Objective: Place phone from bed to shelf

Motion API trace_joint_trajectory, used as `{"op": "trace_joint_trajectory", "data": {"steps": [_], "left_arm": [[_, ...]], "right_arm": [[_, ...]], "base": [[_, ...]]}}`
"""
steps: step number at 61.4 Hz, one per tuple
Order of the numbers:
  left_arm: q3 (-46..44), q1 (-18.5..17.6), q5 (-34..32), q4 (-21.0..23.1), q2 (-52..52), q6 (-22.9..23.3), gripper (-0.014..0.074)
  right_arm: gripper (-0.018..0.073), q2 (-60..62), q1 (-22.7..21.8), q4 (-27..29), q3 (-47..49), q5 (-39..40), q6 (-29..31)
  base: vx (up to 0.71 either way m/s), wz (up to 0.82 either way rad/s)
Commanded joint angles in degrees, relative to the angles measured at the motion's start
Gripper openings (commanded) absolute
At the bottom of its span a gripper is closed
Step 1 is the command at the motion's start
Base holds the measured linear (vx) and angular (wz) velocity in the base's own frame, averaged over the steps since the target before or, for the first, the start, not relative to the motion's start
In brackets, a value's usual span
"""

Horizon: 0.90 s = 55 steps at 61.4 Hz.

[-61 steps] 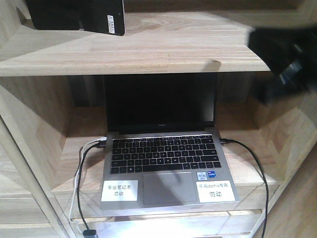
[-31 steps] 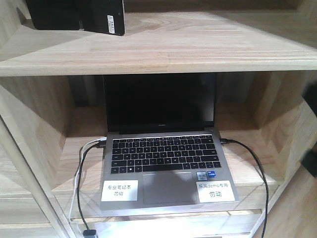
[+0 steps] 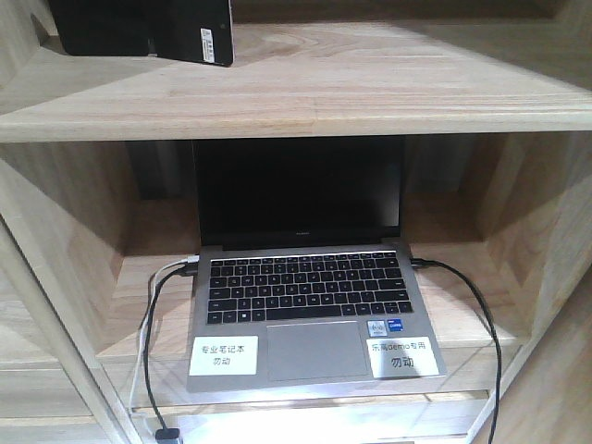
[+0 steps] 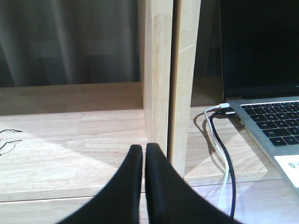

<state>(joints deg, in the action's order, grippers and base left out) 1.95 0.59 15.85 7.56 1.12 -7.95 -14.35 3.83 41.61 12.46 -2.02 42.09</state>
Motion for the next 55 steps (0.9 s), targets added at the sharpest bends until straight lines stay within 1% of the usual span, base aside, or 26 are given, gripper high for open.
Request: {"op": "trace_joint_trajectory", "data": {"steps": [1,9,21,31,37,55], "left_arm": [[0.13,-0.18,-4.18,0.40,0.30,0.22,0.0001],[0.13,-0.18,-4.18,0.40,0.30,0.22,0.0001],[0.13,-0.18,-4.18,0.40,0.30,0.22,0.0001],[0.13,-0.18,-4.18,0.40,0.30,0.22,0.0001],[0.13,-0.18,-4.18,0.40,0.30,0.22,0.0001],[0.13,-0.18,-4.18,0.40,0.30,0.22,0.0001]], "right_arm": [[-0.0004,2.99,-1.01,1.63,-1.00,3.84,0.10],[-0.0004,8.02,-1.47,4.13,-4.72,3.84,0.10],[-0.0004,14.28,-1.80,5.78,-10.49,3.84,0.10],[-0.0004,15.34,-1.86,5.92,-14.42,3.81,0.10],[-0.0004,15.34,-1.86,5.92,-14.33,2.40,0.10],[-0.0004,15.34,-1.76,5.86,-14.33,2.45,0.33]], "base": [[0.00,0.00],[0.00,0.00],[0.00,0.00],[0.00,0.00],[0.00,0.00],[0.00,0.00]]}}
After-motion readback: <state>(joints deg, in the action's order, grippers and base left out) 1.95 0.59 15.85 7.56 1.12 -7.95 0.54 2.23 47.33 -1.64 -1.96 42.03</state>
